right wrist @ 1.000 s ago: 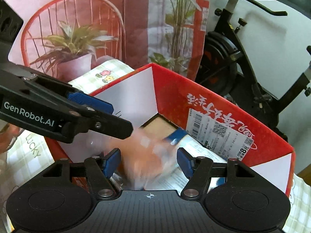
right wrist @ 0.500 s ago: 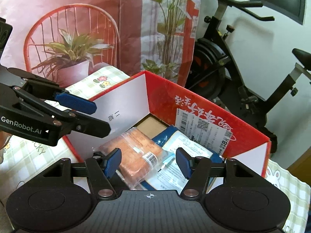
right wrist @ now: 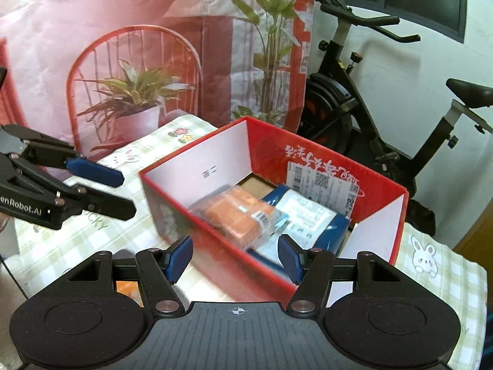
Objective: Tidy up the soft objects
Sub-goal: 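Move both tools down to the orange floral cloth in front of the box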
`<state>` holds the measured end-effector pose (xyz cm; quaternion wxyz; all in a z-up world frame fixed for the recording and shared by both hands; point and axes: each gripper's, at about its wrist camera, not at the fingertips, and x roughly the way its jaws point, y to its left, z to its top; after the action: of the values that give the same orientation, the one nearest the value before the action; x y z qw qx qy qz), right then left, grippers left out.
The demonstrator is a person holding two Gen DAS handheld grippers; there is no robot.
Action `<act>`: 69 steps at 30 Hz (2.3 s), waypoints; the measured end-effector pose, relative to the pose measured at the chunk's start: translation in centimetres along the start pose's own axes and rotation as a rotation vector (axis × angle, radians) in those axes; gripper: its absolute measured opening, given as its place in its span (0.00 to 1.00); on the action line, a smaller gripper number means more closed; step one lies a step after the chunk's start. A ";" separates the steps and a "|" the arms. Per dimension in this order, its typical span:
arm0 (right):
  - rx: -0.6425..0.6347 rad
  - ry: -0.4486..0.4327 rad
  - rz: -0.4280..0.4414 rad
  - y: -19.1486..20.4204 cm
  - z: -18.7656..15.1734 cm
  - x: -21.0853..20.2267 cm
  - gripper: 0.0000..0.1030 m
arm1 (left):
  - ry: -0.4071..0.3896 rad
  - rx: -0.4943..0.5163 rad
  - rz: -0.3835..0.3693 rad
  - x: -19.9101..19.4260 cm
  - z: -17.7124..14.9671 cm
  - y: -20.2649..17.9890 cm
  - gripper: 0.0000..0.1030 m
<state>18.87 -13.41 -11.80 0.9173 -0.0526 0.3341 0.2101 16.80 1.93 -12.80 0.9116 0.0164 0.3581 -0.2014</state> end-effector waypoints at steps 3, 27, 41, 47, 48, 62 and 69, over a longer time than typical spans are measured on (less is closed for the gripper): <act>0.013 -0.007 0.004 0.7 -1.3 -1.3 0.56 | 0.011 -0.022 -0.010 -0.9 -1.7 -0.4 0.51; 0.236 -0.073 -0.066 7.3 -15.2 -5.3 0.56 | 0.020 -0.222 -0.035 -2.6 -11.6 -1.3 0.50; 0.303 -0.058 -0.089 6.2 -17.5 -4.2 0.56 | 0.061 -0.292 -0.041 -1.1 -12.7 -0.5 0.50; 0.309 -0.064 -0.084 6.1 -17.8 -4.2 0.56 | 0.046 -0.306 -0.046 -1.1 -12.8 -0.4 0.50; 0.310 -0.065 -0.083 6.1 -17.8 -4.2 0.56 | 0.044 -0.308 -0.043 -1.0 -12.8 -0.4 0.50; 0.284 -0.058 -0.074 6.4 -18.4 -2.7 0.57 | 0.034 -0.380 -0.026 2.2 -12.1 0.8 0.53; 0.278 -0.053 -0.077 6.5 -18.6 -2.4 0.57 | 0.024 -0.434 -0.037 3.1 -12.2 1.6 0.55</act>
<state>3.52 -12.77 -24.30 0.9316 0.0676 0.3335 0.1280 11.59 4.44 -24.13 0.8856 -0.1845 0.4039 -0.1359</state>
